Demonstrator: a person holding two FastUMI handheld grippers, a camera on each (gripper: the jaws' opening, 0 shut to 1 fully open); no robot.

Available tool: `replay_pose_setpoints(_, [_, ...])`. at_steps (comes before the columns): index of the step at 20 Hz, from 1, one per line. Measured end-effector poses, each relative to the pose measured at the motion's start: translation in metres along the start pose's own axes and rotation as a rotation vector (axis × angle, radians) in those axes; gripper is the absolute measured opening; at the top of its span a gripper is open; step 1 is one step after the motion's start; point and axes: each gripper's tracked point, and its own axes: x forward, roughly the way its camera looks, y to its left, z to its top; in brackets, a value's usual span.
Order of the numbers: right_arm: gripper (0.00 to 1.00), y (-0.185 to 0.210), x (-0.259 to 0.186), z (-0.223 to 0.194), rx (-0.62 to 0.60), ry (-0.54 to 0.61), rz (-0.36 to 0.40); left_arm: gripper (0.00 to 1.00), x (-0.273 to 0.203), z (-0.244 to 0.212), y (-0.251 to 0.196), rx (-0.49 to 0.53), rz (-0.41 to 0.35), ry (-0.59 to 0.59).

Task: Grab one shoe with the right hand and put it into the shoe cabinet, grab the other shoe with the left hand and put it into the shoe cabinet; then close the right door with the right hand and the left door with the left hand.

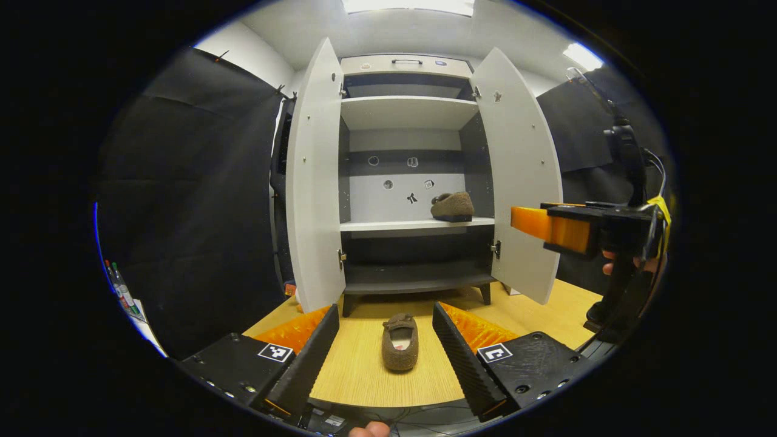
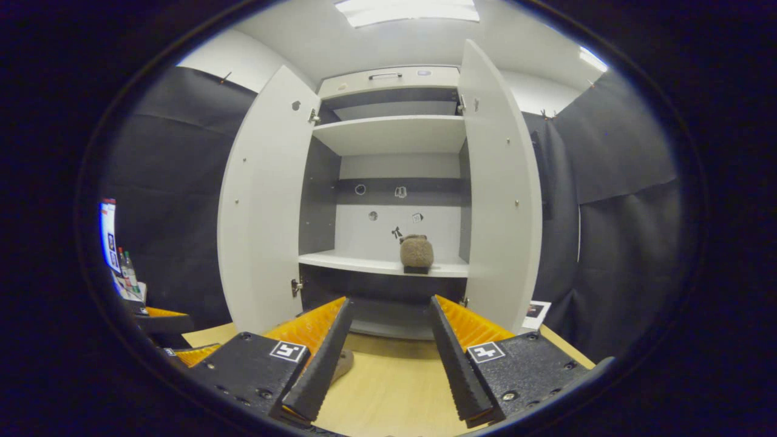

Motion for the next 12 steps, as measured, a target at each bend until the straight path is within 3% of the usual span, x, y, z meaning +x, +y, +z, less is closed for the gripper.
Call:
replay_pose_setpoints(6, [0.82, -0.019, -0.032, -0.01, 0.07, 0.023, -0.061, 0.96, 0.038, -0.016, -0.011, -0.065, -0.075, 0.067])
replay_pose_setpoints(9, [0.82, -0.031, -0.044, -0.022, 0.081, 0.038, -0.116, 0.95, 0.084, -0.052, -0.008, -0.09, -0.099, 0.16])
replay_pose_setpoints(12, [0.82, -0.037, -0.05, -0.037, 0.076, 0.074, -0.152, 0.96, 0.139, -0.096, 0.007, -0.067, -0.072, 0.247])
